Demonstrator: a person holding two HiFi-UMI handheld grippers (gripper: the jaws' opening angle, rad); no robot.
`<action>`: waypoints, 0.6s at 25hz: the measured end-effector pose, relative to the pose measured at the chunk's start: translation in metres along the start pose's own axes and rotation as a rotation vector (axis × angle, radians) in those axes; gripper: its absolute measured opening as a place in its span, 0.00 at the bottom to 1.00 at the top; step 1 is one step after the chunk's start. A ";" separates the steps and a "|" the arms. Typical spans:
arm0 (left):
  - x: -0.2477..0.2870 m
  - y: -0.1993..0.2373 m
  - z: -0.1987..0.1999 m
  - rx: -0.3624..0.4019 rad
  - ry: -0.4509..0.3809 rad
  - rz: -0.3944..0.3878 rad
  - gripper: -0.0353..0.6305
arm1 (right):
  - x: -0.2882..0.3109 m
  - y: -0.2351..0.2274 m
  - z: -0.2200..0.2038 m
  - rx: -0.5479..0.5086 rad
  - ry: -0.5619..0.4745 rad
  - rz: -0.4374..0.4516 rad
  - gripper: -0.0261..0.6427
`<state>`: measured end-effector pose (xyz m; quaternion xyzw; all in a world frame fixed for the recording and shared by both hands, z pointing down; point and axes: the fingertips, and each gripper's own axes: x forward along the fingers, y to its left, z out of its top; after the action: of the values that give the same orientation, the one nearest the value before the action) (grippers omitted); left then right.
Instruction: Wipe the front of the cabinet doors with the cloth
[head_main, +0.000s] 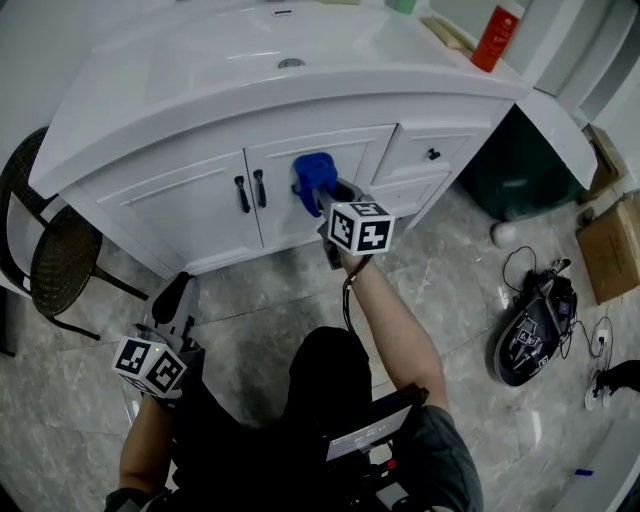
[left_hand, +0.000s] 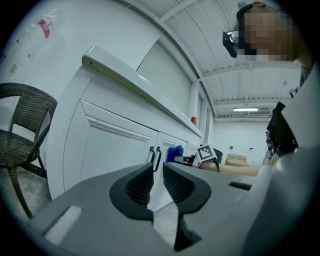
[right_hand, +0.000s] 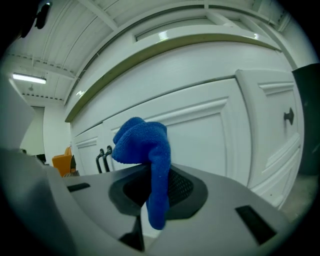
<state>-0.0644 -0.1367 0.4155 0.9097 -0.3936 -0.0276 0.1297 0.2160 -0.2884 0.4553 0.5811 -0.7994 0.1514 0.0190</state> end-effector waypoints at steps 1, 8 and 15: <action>0.003 -0.001 -0.001 0.000 0.000 -0.004 0.15 | -0.005 -0.014 0.002 0.010 -0.014 -0.026 0.12; 0.019 -0.019 -0.011 -0.012 0.010 -0.057 0.15 | -0.043 -0.103 0.013 0.036 -0.051 -0.211 0.12; 0.019 -0.019 -0.005 -0.012 0.002 -0.059 0.15 | -0.063 -0.160 0.009 0.054 -0.050 -0.342 0.12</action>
<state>-0.0371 -0.1368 0.4163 0.9201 -0.3663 -0.0330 0.1345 0.3876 -0.2774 0.4693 0.7124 -0.6849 0.1531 0.0089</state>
